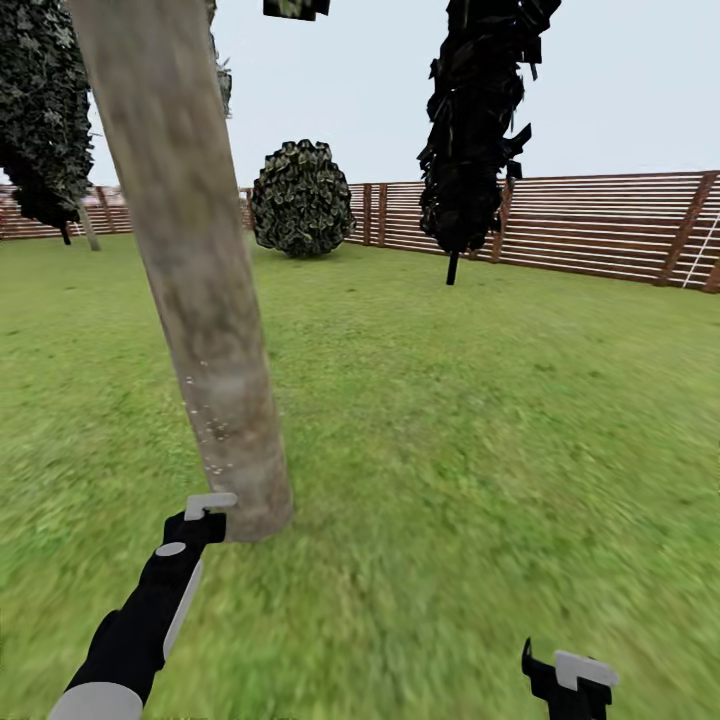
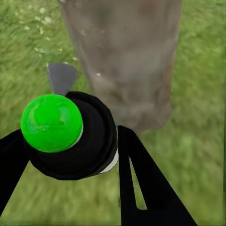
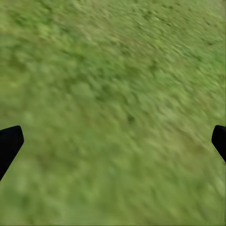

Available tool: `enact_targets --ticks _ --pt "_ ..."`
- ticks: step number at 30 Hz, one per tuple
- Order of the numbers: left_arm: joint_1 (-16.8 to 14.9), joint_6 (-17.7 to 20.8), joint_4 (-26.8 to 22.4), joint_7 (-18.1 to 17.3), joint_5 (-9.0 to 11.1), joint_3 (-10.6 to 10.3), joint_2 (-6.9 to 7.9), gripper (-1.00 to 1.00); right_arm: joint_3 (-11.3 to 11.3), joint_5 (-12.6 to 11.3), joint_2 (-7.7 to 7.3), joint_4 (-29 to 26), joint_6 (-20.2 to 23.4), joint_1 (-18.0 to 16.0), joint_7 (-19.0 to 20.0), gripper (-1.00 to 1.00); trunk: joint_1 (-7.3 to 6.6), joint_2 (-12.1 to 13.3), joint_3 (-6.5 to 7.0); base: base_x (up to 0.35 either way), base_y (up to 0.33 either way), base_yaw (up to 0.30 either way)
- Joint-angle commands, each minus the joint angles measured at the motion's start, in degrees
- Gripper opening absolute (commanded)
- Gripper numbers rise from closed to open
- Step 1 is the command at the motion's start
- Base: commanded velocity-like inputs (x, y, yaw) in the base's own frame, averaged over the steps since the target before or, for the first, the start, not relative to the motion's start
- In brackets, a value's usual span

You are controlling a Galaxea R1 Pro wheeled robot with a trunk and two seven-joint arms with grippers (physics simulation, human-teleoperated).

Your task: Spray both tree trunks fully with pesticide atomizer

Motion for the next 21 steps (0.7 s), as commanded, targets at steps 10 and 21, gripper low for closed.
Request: enact_targets --ticks 10,21 --pt "0.00 0.01 0.00 0.00 -0.03 0.17 0.01 -1.00 0.00 0.00 0.01 0.00 0.00 0.01 0.00 1.00 0.00 0.00 0.00 0.082 -0.268 0.069" --pt "0.00 0.08 0.00 0.00 -0.03 0.26 0.10 -1.00 0.00 0.00 0.01 0.00 0.00 0.00 0.00 1.00 0.00 0.00 0.00 0.106 -0.262 0.275"
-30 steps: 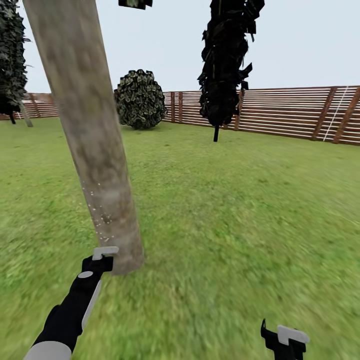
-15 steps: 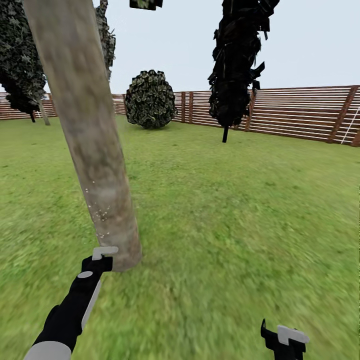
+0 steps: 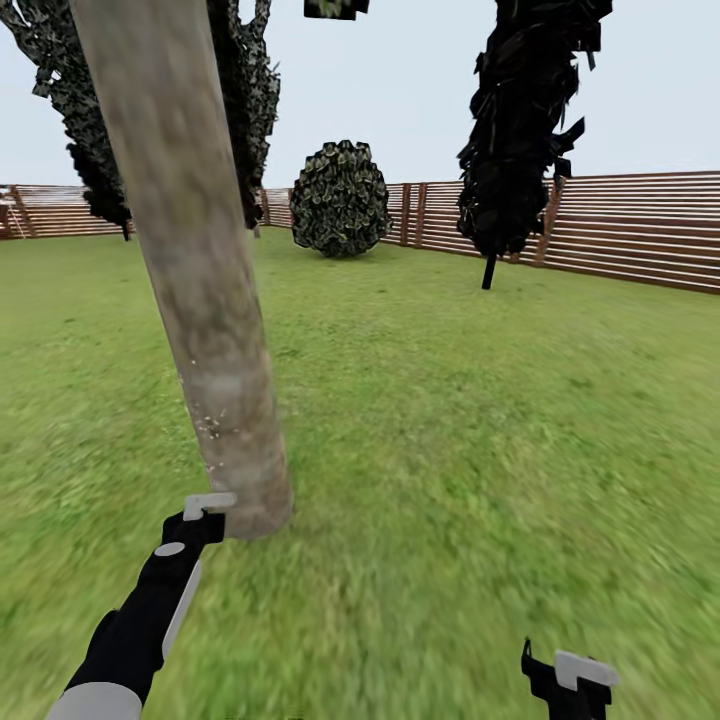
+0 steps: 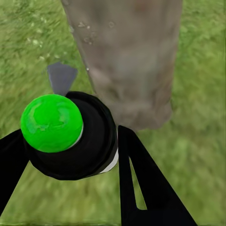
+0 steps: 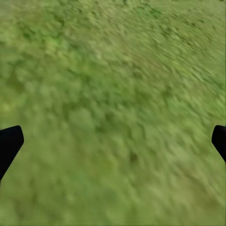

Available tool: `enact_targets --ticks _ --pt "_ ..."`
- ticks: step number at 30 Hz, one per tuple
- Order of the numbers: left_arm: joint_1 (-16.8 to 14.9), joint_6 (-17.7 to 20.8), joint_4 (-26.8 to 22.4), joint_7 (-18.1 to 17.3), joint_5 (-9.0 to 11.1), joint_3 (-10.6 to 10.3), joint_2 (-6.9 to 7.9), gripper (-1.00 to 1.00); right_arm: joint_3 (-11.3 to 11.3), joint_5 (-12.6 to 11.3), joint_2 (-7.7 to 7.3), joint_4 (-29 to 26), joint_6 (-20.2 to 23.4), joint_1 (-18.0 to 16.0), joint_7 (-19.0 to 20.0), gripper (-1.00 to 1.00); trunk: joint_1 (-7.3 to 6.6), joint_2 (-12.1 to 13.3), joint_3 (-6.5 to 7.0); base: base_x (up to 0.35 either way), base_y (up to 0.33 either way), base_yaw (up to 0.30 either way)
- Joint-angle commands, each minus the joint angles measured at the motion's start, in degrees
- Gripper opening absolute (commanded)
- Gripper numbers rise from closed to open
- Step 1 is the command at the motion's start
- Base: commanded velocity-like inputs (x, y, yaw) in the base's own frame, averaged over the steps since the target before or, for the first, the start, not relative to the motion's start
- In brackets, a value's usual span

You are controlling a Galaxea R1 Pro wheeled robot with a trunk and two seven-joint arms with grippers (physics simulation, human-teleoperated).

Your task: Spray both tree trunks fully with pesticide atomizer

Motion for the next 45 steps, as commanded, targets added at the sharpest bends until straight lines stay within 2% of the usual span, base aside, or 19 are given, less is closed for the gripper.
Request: enact_targets --ticks 1,8,11,14,21,28,31,34,35,36,39,41,42,43,44,45 --pt "0.00 0.01 0.00 0.00 -0.03 0.00 0.00 -1.00 0.00 0.00 0.02 0.00 0.00 0.00 0.00 1.00 0.00 0.00 0.00 0.004 -0.267 0.278" --pt "-0.06 -0.45 2.99 -0.11 -0.02 0.19 0.27 -1.00 0.00 0.00 -0.09 0.00 -0.03 0.01 0.00 1.00 0.00 0.00 0.00 0.000 -0.152 0.065" --pt "-0.12 -4.13 7.07 -0.27 -0.12 0.58 2.10 -1.00 0.00 0.00 -0.13 0.00 -0.03 0.02 0.00 1.00 0.00 0.00 0.00 0.000 -0.006 0.000" --pt "-0.10 -6.09 11.55 -0.34 -0.24 0.56 2.62 -1.00 0.00 0.00 -0.14 0.00 0.00 0.00 0.00 1.00 0.00 0.00 0.00 0.000 0.000 0.000" --pt "-0.09 -6.54 12.03 -0.71 0.16 0.43 1.25 -1.00 0.00 0.00 -0.21 0.00 -0.01 0.01 -0.08 1.00 0.00 0.00 0.00 0.159 0.000 0.000" --pt "-0.06 -6.43 10.09 -0.72 0.11 0.78 1.44 -1.00 0.00 0.00 -0.23 0.00 0.00 0.00 -0.08 1.00 0.00 0.00 0.00 0.333 0.000 0.000" --pt "0.37 -6.50 10.73 -0.76 0.11 0.97 1.93 -1.00 0.00 0.00 -0.23 0.00 0.00 0.01 -0.05 1.00 0.00 0.00 0.00 0.270 0.000 0.000" --pt "1.66 -6.62 11.32 -0.92 0.15 0.16 0.72 -1.00 0.00 0.00 -0.22 0.00 0.00 0.02 -0.05 1.00 0.00 0.00 0.00 0.072 0.000 0.000" --pt "1.98 -6.60 11.11 -0.96 0.12 -0.83 -0.72 -1.00 0.00 0.00 -0.22 0.00 0.00 0.00 -0.07 1.00 0.00 0.00 0.00 0.016 0.000 0.000" --pt "2.08 -6.57 10.92 -1.02 0.12 -1.30 -1.36 -1.00 0.00 0.00 -0.22 -0.02 -0.03 -0.02 -0.08 1.00 0.00 0.00 0.00 0.008 0.000 0.000" --pt "2.28 -6.46 11.28 -1.85 0.18 -1.76 -1.50 -1.00 0.00 0.00 -0.23 -0.03 -0.01 -0.01 -0.09 1.00 0.00 0.00 0.00 0.003 0.000 0.000" --pt "3.22 -6.43 11.51 -5.51 -0.09 -1.33 0.42 -1.00 0.00 0.00 -0.23 -0.02 0.00 0.01 -0.03 1.00 0.00 0.00 0.00 0.000 0.000 0.000" --pt "3.53 -6.36 11.51 -6.55 0.00 -0.54 2.69 -1.00 0.00 0.00 -0.21 -0.01 0.00 -0.02 -0.01 1.00 0.00 0.00 0.00 0.000 0.000 0.000" --pt "3.65 -6.31 11.51 -6.98 0.10 0.33 4.25 -1.00 0.00 0.00 -0.18 -0.01 0.00 -0.02 -0.01 1.00 0.00 0.00 0.00 0.000 0.000 0.000" --pt "3.73 -6.30 11.51 -7.26 0.18 1.38 5.57 -1.00 0.00 0.00 -0.18 0.00 0.00 -0.02 -0.01 1.00 0.00 0.00 0.00 0.000 0.000 0.000" --pt "3.82 -6.40 11.48 -7.64 0.23 3.73 7.11 -1.00 0.00 0.00 -0.20 0.00 0.00 -0.02 0.00 1.00 0.00 0.00 0.00 0.000 0.000 0.000"
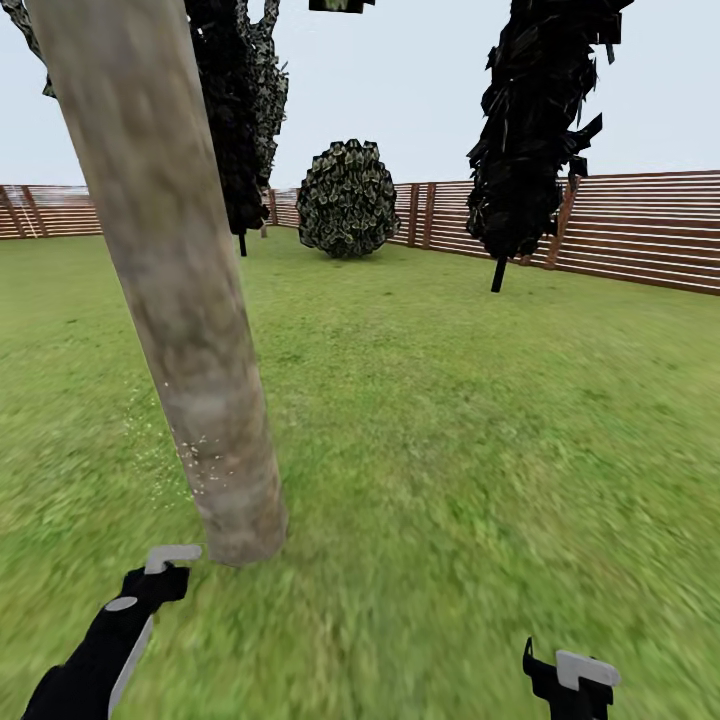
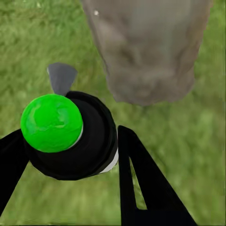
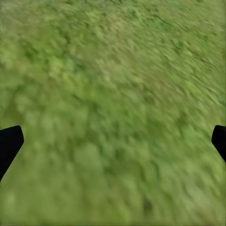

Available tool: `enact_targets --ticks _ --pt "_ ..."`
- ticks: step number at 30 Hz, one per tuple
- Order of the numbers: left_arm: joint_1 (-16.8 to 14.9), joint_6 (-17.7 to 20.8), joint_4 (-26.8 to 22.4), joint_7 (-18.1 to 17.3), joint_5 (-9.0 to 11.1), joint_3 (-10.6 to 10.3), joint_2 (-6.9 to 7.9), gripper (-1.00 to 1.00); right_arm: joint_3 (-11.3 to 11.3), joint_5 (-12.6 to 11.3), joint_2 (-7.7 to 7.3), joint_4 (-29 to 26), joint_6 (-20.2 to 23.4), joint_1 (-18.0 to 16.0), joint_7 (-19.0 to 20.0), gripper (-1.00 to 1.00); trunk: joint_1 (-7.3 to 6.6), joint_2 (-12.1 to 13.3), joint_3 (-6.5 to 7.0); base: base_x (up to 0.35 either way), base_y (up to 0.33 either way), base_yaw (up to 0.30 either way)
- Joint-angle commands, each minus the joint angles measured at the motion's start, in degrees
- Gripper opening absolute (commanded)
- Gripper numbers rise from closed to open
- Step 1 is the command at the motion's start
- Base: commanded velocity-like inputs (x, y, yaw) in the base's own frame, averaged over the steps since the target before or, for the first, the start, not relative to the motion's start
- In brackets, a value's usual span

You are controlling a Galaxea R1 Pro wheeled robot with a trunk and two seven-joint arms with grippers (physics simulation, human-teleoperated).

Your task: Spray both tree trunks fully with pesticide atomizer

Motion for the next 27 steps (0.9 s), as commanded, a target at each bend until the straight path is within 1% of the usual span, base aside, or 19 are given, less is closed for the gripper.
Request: enact_targets --ticks 1,2,4,5,6,8,9,10,11,12,13,14,15,17,20,23,27 --pt "0.04 -0.10 -0.03 -0.10 0.19 0.42 0.24 -1.00 0.00 0.00 -0.02 -0.01 0.00 0.03 0.00 1.00 0.00 0.00 0.00 0.000 0.000 0.000" --pt "0.04 -0.13 -0.04 -0.14 0.19 0.37 -0.01 -1.00 0.00 0.00 -0.02 -0.01 0.00 0.02 0.00 1.00 0.00 0.00 0.00 0.000 0.000 0.000" --pt "0.06 -0.20 0.00 -0.18 -0.01 -0.52 -2.54 -1.00 0.00 0.00 -0.03 0.00 0.00 0.04 0.00 1.00 0.00 0.00 0.00 0.000 0.000 0.000" --pt "0.06 -0.21 0.00 -0.14 -0.16 -0.92 -4.06 -1.00 0.00 0.00 -0.03 0.00 0.00 0.02 0.00 1.00 0.00 0.00 0.00 0.000 0.000 0.000" --pt "0.06 -0.20 0.00 -0.10 -0.24 -1.05 -4.55 -1.00 0.00 0.00 -0.03 0.00 0.00 0.02 0.00 1.00 0.00 0.00 0.00 0.000 0.000 0.000" --pt "0.01 -0.19 -0.18 -0.06 -0.22 -0.44 -4.36 -1.00 0.00 0.00 -0.03 -0.04 0.00 0.00 -0.03 1.00 0.00 0.00 0.00 0.000 0.000 0.000" --pt "-0.01 -0.19 -0.23 -0.07 -0.20 0.05 -4.00 -1.00 0.00 0.00 -0.03 -0.04 0.00 -0.01 -0.05 1.00 0.00 0.00 0.00 0.000 0.000 0.000" --pt "-0.02 -0.16 -0.29 -0.12 0.00 1.64 -1.82 -1.00 0.00 0.00 -0.03 -0.05 0.00 -0.02 -0.03 1.00 0.00 0.00 0.00 0.000 0.000 0.000" --pt "-0.02 -0.14 -0.10 -0.17 0.03 2.06 -0.59 -1.00 0.00 0.00 -0.03 -0.05 0.00 -0.02 -0.06 1.00 0.00 0.00 0.00 0.000 0.000 0.000" --pt "-0.02 -0.16 -0.02 -0.19 -0.06 2.12 -0.39 -1.00 0.00 0.00 -0.03 -0.05 0.00 -0.03 -0.07 1.00 0.00 0.00 0.00 0.000 0.000 0.000" --pt "-0.02 -0.17 0.09 -0.20 -0.16 1.98 -0.48 -1.00 0.00 0.00 -0.03 -0.04 0.00 -0.02 -0.08 1.00 0.00 0.00 0.00 0.000 0.000 0.000" --pt "-0.03 -0.19 0.13 -0.20 -0.19 1.52 -0.87 -1.00 0.00 0.00 -0.03 -0.04 0.00 -0.02 -0.06 1.00 0.00 0.00 0.00 0.000 0.000 0.000" --pt "-0.03 -0.20 0.08 -0.13 -0.23 -0.07 -2.19 -1.00 0.00 0.00 -0.03 -0.05 -0.01 -0.02 -0.08 1.00 0.00 0.00 0.00 0.000 0.000 0.000" --pt "-0.03 -0.06 -0.17 0.35 -0.18 -2.17 -3.80 -1.00 0.00 0.00 -0.05 -0.04 0.00 0.02 -0.09 1.00 0.00 0.00 0.00 0.000 0.000 0.000" --pt "-0.01 0.32 0.06 0.12 -0.41 -2.55 -3.58 -1.00 -0.01 0.00 -0.20 -0.02 0.00 0.02 -0.09 1.00 0.00 0.00 0.00 0.103 -0.023 0.000" --pt "-0.02 0.68 -0.48 0.34 -0.40 -2.14 -3.42 -1.00 0.00 0.00 -0.20 -0.02 0.00 0.04 -0.09 1.00 0.00 0.00 0.00 0.250 -0.128 0.000" --pt "-0.03 0.67 -0.78 0.55 -0.29 -2.06 -3.78 -1.00 0.00 -0.01 -0.15 -0.07 0.00 0.02 -0.09 1.00 0.00 0.00 0.00 0.167 -0.162 0.000"
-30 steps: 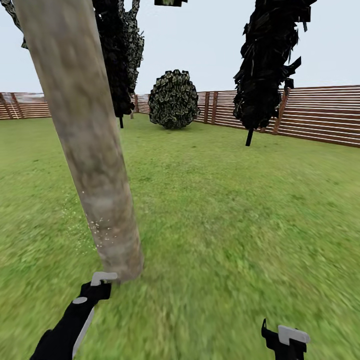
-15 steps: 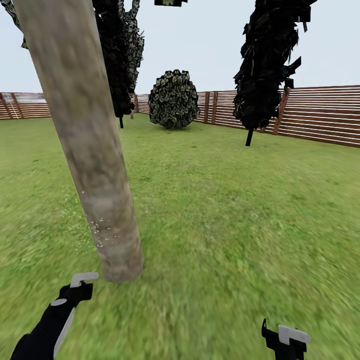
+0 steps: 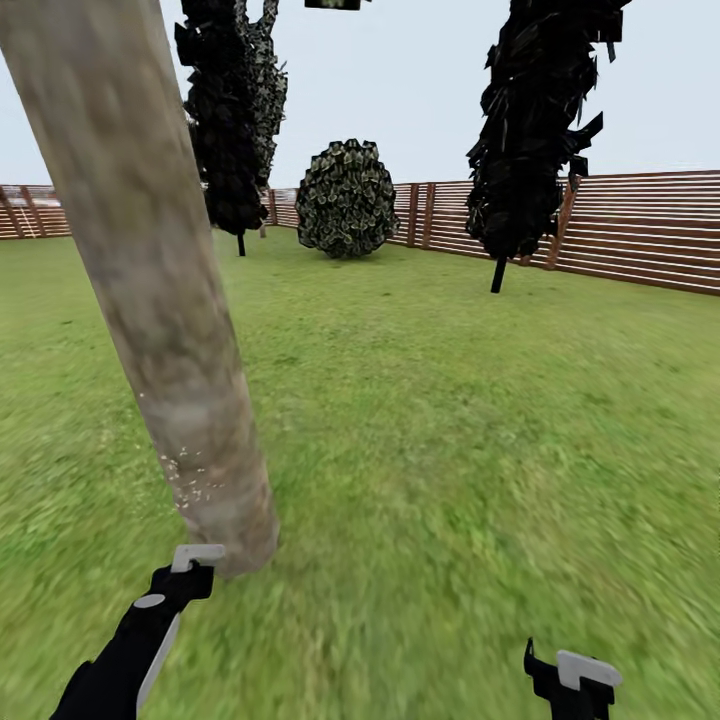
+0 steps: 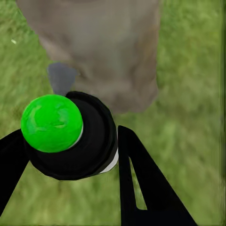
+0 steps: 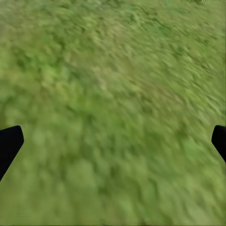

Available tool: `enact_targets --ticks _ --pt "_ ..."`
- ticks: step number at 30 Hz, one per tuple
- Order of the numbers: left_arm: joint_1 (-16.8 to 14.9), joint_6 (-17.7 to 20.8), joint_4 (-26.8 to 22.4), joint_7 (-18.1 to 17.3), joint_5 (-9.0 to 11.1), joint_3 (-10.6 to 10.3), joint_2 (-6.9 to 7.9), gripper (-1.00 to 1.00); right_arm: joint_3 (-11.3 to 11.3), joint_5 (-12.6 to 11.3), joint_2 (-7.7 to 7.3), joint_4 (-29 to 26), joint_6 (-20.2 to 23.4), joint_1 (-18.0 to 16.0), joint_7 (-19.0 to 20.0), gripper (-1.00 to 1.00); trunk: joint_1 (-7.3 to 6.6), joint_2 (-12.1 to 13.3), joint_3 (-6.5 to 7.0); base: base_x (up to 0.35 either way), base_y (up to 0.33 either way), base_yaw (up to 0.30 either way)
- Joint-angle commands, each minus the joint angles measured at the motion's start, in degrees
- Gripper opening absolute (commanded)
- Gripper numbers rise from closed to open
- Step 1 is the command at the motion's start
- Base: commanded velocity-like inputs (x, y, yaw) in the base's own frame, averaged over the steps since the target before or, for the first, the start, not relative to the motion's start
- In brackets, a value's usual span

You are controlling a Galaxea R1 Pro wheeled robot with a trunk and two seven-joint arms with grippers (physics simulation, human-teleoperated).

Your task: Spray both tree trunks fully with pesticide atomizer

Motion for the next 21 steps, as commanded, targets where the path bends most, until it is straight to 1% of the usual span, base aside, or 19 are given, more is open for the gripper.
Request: enact_targets --ticks 1,3,7,9,10,11,12,21 --pt "0.00 0.01 -0.04 0.03 -0.02 0.05 -0.06 -1.00 0.00 0.00 0.06 0.00 -0.03 -0.02 0.00 1.00 0.00 0.00 0.00 -0.099 -0.161 0.023" --pt "0.00 0.02 -0.06 0.09 0.15 0.24 0.05 -1.00 0.00 -0.04 0.10 -0.01 -0.04 0.00 -0.06 1.00 0.00 0.00 0.00 -0.209 -0.139 0.141" --pt "0.00 0.03 -0.07 0.24 0.18 0.30 0.11 -1.00 0.00 -0.06 0.12 -0.02 -0.03 -0.01 -0.09 1.00 0.00 0.00 0.00 -0.164 -0.064 0.257" --pt "0.00 0.03 -0.07 1.65 0.20 0.35 -0.03 -1.00 0.00 -0.07 0.12 -0.02 -0.02 -0.01 -0.09 1.00 0.00 0.00 0.00 -0.017 -0.007 0.276" --pt "0.00 0.03 -0.07 3.89 0.28 0.31 -0.30 -1.00 0.00 -0.07 0.12 -0.02 -0.03 0.02 -0.09 1.00 0.00 0.00 0.00 -0.001 -0.023 0.189" --pt "0.00 0.03 -0.07 5.17 0.42 0.07 -0.48 -1.00 0.00 -0.07 0.09 -0.02 -0.04 0.00 -0.09 1.00 0.00 0.00 0.00 0.056 -0.211 0.032" --pt "0.00 0.03 -0.07 5.33 0.39 0.16 -0.48 -1.00 0.00 -0.06 0.06 -0.02 -0.05 0.00 -0.09 1.00 0.00 0.00 0.00 0.070 -0.236 0.016" --pt "0.00 -0.06 -0.07 5.49 0.36 0.46 -0.39 -1.00 0.00 0.00 0.03 -0.02 -0.05 0.00 -0.09 1.00 0.00 0.00 0.00 0.032 -0.266 0.002"
